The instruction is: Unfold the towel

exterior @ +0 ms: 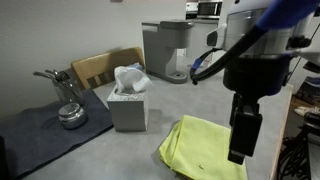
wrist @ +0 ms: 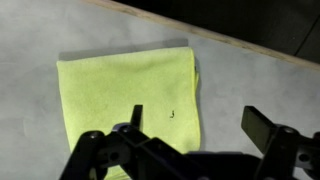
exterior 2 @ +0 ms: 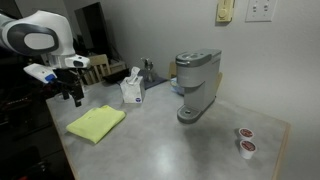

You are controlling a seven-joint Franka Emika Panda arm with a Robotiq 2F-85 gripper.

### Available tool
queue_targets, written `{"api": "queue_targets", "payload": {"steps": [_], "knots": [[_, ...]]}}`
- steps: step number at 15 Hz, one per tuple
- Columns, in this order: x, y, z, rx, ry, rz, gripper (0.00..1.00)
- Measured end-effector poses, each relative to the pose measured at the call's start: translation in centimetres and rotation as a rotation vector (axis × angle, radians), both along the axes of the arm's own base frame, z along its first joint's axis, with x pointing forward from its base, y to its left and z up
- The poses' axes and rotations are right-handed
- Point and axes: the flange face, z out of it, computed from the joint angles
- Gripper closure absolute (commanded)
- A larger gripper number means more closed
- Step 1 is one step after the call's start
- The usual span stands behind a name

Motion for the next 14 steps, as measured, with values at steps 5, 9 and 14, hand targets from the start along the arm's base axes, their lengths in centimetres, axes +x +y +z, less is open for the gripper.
{"api": "queue_targets", "payload": {"steps": [5, 9, 14], "knots": [[0.7, 0.9, -1.4, 0.034, -0.043, -0.054, 0.0], [1.0, 1.7, -2.4, 0.04, -0.064, -0.093, 0.0], [1.3, 2.6, -3.7, 0.014, -0.068, -0.101, 0.0]]}}
